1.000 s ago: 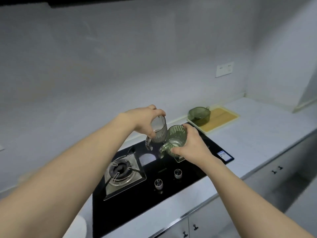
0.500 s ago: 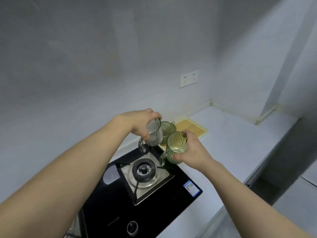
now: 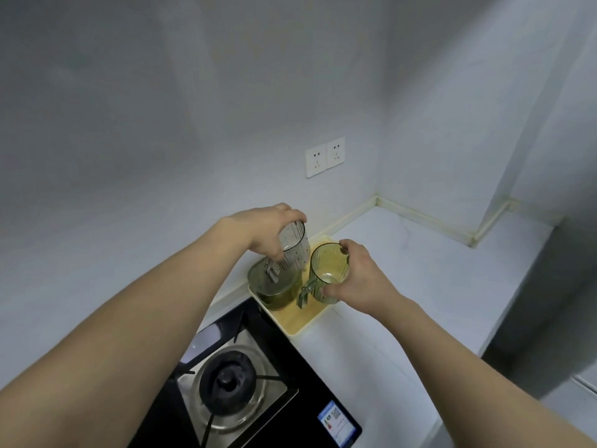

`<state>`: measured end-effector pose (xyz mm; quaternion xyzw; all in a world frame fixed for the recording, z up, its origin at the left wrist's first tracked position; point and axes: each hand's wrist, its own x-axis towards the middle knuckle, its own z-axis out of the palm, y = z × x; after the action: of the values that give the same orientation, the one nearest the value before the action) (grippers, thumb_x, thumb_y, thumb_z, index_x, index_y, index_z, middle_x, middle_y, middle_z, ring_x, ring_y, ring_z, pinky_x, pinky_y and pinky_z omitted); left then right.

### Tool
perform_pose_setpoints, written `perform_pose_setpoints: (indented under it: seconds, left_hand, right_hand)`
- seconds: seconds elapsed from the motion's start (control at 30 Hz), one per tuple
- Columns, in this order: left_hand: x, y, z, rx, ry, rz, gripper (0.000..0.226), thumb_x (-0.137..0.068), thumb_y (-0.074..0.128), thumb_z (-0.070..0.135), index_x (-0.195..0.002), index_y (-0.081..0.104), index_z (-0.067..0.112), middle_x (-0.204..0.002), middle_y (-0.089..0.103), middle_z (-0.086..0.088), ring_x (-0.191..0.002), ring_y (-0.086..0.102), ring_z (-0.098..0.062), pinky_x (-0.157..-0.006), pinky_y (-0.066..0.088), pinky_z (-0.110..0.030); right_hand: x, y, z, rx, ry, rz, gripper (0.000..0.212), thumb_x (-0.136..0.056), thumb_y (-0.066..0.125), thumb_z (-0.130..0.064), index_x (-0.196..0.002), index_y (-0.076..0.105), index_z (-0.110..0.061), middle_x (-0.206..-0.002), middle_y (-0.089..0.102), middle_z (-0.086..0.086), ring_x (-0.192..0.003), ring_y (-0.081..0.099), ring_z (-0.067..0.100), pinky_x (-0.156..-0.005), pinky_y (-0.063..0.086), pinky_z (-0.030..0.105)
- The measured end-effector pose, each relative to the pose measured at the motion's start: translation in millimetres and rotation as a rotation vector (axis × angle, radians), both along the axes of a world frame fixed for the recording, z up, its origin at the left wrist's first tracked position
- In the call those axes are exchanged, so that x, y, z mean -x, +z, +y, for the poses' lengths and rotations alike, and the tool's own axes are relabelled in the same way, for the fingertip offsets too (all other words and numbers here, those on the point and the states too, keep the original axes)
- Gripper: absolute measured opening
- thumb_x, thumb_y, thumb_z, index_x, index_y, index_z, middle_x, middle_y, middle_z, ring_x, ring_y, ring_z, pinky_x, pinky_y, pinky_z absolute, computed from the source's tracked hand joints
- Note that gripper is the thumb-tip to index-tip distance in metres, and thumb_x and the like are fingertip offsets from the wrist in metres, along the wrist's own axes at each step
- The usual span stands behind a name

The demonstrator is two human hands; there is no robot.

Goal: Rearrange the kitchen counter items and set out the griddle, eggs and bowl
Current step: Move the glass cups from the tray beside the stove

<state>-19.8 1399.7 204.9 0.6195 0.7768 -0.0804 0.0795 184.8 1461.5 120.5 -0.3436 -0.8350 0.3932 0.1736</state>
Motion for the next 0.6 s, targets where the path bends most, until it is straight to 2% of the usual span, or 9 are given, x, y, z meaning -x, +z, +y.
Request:
perform_pose_setpoints:
  seconds: [0.2,0.37,0.6]
  left_hand:
    - [11,-11,66,0.036,0.033,-0.007,0.097,-0.067,0.081,0.025,-0.145,0.026,0.040,-0.148,0.029,0.008,-0.123,0.049,-0.023,-0.093,0.050,-0.043]
    - [23,-17,111,0.056,0.029,0.036,0.093,-0.071,0.078,0.021,-0.146,0.025,0.039,-0.151,0.027,0.009,-0.120,0.051,-0.022,-0.086,0.050,-0.036]
    - [46,-49,171,0.084,0.027,0.063,0.090,-0.074,0.076,0.019,-0.146,0.026,0.039,-0.151,0.028,0.011,-0.123,0.049,-0.023,-0.084,0.049,-0.037]
  right_hand:
    - [18,-11,72,0.029,0.026,-0.016,0.098,-0.066,0.082,-0.031,-0.145,0.026,-0.018,-0.140,0.035,0.000,-0.123,0.041,0.016,-0.096,0.041,0.028]
    - [34,-27,120,0.050,0.042,-0.047,0.099,-0.065,0.083,-0.031,-0.145,0.026,-0.020,-0.140,0.036,-0.002,-0.120,0.045,0.018,-0.096,0.047,0.034]
    - [56,-71,169,0.053,0.064,-0.137,0.092,-0.069,0.077,-0.033,-0.143,0.024,-0.022,-0.137,0.035,-0.003,-0.119,0.045,0.021,-0.092,0.046,0.036]
